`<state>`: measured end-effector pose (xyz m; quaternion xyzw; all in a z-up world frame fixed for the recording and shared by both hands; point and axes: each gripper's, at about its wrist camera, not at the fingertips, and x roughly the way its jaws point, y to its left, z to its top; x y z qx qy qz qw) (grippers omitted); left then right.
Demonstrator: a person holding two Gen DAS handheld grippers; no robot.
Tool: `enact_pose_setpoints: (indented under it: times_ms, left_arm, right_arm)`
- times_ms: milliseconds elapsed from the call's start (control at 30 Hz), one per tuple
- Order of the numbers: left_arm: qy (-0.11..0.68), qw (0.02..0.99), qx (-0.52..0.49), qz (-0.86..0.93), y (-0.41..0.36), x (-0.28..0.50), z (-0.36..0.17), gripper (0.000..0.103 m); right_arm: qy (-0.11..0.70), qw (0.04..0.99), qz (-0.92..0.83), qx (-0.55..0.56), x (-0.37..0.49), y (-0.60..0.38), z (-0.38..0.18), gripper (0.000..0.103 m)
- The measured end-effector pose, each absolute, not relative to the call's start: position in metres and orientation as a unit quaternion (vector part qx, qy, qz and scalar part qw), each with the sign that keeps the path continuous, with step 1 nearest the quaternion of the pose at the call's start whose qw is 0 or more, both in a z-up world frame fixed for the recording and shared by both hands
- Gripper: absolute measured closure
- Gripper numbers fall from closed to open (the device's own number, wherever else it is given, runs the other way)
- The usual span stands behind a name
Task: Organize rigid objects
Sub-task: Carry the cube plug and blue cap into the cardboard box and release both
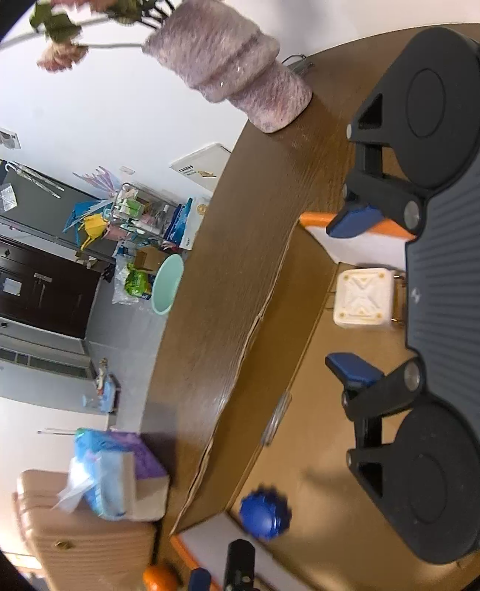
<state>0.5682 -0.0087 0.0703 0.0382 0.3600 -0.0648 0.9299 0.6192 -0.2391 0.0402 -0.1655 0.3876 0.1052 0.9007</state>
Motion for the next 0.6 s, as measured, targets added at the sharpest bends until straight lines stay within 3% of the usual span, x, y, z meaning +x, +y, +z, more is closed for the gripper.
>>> enact_pose_setpoints:
  times_ms: [267,600]
  left_arm:
    - [0.298,0.952,0.046,-0.057,0.002,0.474,0.148,0.011]
    - [0.198,0.980,0.006,-0.018,0.004,0.353,0.176,0.006]
  right_arm:
    - [0.345,0.920,0.103,-0.155,0.540,-0.256,0.117,0.023]
    - [0.254,0.948,0.129,-0.143,0.425,-0.254,0.158,0.017]
